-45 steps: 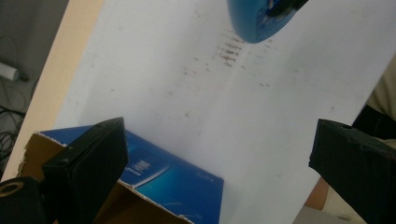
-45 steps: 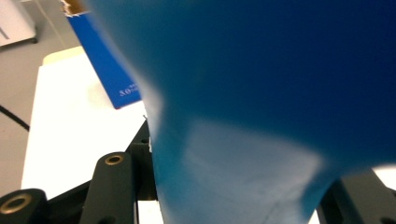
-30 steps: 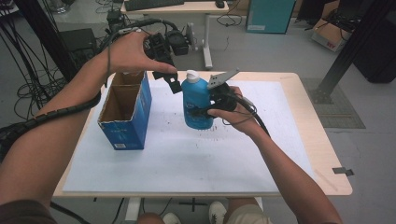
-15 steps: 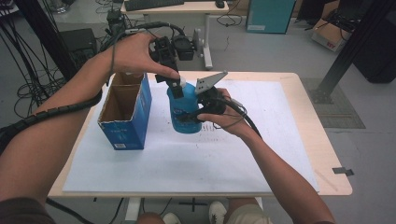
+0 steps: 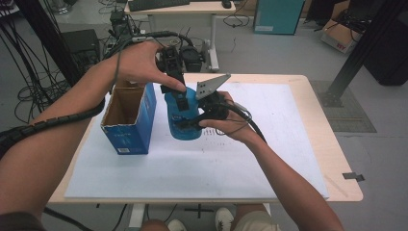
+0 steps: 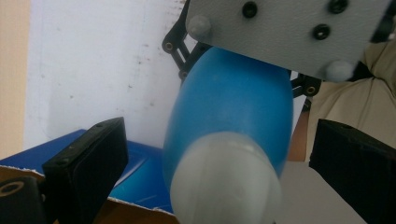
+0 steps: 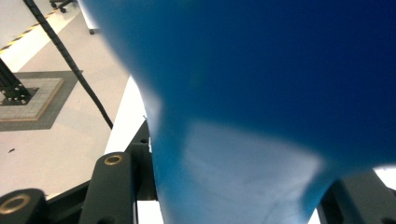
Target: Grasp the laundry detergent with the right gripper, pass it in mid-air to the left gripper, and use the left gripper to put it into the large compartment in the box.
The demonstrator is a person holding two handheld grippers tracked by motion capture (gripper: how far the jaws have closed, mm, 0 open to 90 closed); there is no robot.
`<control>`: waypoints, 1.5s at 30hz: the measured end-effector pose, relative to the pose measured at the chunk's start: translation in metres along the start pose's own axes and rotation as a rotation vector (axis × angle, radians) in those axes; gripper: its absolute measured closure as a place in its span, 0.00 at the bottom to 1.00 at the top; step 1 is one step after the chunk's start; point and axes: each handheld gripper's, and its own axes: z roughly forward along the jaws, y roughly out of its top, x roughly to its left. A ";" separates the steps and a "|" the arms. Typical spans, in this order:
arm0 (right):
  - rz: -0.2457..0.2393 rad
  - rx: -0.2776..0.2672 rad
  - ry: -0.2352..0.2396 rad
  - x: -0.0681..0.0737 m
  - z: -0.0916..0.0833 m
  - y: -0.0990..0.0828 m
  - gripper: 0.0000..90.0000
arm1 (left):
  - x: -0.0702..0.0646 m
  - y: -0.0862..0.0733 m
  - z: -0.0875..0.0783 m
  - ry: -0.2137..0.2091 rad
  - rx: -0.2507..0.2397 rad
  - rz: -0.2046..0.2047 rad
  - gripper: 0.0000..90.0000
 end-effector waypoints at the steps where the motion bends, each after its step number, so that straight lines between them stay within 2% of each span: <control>1: 0.012 -0.001 0.000 0.001 0.000 0.001 0.48 | 0.000 0.000 0.001 -0.014 0.002 -0.002 0.05; 2: 0.011 0.000 0.001 0.002 0.000 0.002 0.48 | -0.001 -0.001 0.001 -0.012 -0.002 -0.005 0.05; 3: -0.026 0.002 0.006 0.000 -0.001 0.002 0.48 | -0.001 -0.001 0.000 -0.017 0.017 -0.004 0.05; 9: -0.041 0.002 0.010 0.001 0.001 0.007 0.48 | -0.003 -0.004 0.000 -0.015 0.028 -0.003 0.05; 12: -0.025 0.003 0.018 0.002 0.001 0.007 0.48 | -0.005 -0.005 0.001 -0.012 0.030 -0.003 0.05; 23: -0.033 0.012 0.015 0.004 0.004 0.008 0.48 | -0.007 -0.007 0.004 -0.006 0.043 -0.003 0.05; 31: -0.057 0.004 0.015 0.004 0.005 0.010 0.48 | -0.009 -0.009 0.004 -0.002 0.048 0.000 0.05; 32: -0.045 0.010 0.021 0.005 0.005 0.010 0.48 | -0.009 -0.009 0.004 -0.008 0.051 0.000 0.05; 33: -0.060 0.008 0.014 0.005 0.005 0.010 0.48 | -0.009 -0.009 0.005 -0.004 0.051 0.000 0.05; 34: -0.041 0.009 0.024 0.007 0.005 0.011 0.48 | -0.009 -0.009 0.005 -0.004 0.052 0.005 0.05; 35: -0.051 0.009 0.022 0.006 0.005 0.011 0.48 | -0.010 -0.009 0.005 -0.005 0.060 0.003 0.05; 41: -0.041 0.006 0.027 0.008 0.005 0.011 0.48 | -0.011 -0.010 0.006 -0.014 0.057 0.003 0.05; 42: -0.055 0.006 0.018 0.008 0.004 0.011 0.48 | -0.011 -0.010 0.006 -0.019 0.053 0.003 0.05; 43: -0.004 0.038 0.011 0.011 0.001 0.011 0.48 | -0.011 -0.010 0.006 -0.015 0.048 0.005 0.05; 45: -0.012 0.037 0.010 0.011 0.001 0.011 0.48 | -0.011 -0.010 0.005 -0.014 0.050 0.004 0.05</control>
